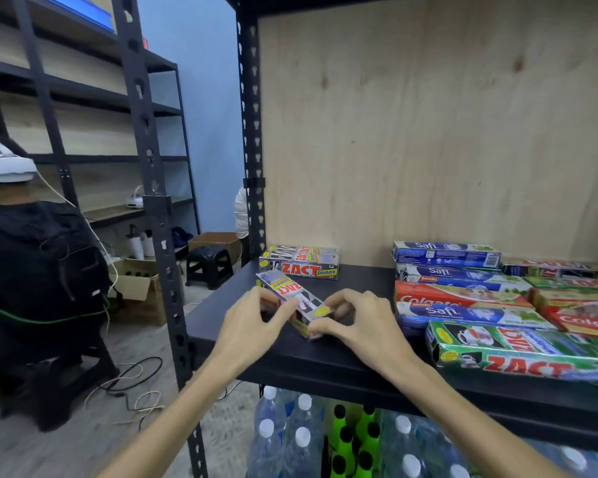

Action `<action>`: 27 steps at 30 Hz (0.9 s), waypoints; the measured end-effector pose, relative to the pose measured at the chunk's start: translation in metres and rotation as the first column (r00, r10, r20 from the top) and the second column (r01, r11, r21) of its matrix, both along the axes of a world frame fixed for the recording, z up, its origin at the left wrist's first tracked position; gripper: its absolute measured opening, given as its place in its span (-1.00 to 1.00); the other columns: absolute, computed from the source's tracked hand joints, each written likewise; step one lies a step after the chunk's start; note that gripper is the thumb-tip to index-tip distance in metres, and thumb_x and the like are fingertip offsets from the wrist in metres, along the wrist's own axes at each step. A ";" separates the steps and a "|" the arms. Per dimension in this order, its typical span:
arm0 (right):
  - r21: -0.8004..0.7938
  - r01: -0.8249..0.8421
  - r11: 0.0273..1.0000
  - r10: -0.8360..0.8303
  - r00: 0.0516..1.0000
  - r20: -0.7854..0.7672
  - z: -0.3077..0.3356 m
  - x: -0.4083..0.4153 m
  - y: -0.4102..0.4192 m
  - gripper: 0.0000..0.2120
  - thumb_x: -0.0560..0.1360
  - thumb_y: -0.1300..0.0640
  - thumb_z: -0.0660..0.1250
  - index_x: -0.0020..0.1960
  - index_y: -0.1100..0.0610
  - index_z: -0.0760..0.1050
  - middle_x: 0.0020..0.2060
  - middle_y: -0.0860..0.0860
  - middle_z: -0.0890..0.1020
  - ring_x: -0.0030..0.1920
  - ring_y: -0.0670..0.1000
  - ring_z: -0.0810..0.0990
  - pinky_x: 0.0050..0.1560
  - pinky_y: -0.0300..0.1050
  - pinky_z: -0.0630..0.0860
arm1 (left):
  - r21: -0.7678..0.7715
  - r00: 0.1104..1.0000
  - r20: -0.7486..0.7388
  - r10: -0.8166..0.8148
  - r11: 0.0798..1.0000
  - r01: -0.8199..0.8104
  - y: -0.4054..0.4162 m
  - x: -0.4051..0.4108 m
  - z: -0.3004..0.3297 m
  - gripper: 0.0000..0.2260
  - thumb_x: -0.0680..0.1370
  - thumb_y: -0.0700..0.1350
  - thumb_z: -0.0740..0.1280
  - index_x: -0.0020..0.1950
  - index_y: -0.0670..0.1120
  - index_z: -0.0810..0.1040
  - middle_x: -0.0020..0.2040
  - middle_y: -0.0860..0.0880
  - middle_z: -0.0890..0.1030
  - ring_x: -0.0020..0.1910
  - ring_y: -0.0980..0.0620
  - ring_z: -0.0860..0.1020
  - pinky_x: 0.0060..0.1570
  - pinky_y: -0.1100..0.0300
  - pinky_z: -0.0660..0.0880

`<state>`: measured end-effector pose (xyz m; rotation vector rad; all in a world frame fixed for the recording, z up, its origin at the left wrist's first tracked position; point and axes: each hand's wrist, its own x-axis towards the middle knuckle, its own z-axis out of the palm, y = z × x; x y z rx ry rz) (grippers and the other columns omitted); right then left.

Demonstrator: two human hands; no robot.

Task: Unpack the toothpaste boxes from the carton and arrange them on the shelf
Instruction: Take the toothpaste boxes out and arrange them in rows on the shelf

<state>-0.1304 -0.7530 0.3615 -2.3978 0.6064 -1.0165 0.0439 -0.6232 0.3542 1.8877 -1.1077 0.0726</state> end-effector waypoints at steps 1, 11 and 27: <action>0.066 -0.112 0.992 0.113 0.993 -0.021 0.001 -0.001 0.000 -0.68 0.37 -0.31 0.47 -0.02 -0.12 0.64 -0.25 -0.17 0.70 -0.17 -0.22 0.54 -0.09 -0.18 0.39 | 0.034 0.999 -0.027 -0.028 0.999 0.029 0.001 -0.003 0.001 -0.49 0.42 0.51 0.20 0.06 0.14 0.56 0.01 0.21 0.65 0.05 0.27 0.59 0.19 0.06 0.53; -0.078 -0.110 0.991 0.108 0.994 -0.027 -0.009 0.003 -0.018 -0.74 0.58 0.07 0.36 0.24 -0.15 0.52 0.19 -0.16 0.50 0.22 -0.13 0.41 0.34 -0.08 0.37 | 0.350 0.982 -0.020 -0.190 0.918 0.185 0.013 0.020 0.020 -0.34 0.27 0.47 0.36 0.34 0.32 0.43 0.19 0.13 0.52 0.18 0.16 0.51 0.28 0.05 0.47; 0.224 0.150 0.963 -0.144 0.989 -0.045 -0.007 0.085 -0.094 -0.32 0.40 -0.21 0.52 0.40 0.00 0.38 0.22 0.02 0.46 0.27 0.05 0.49 0.29 -0.02 0.44 | 0.221 0.977 -0.187 0.099 0.974 -0.056 -0.079 0.094 0.027 -0.43 0.49 -0.07 0.52 0.41 -0.12 0.37 0.18 0.04 0.56 0.07 0.12 0.47 0.04 0.23 0.36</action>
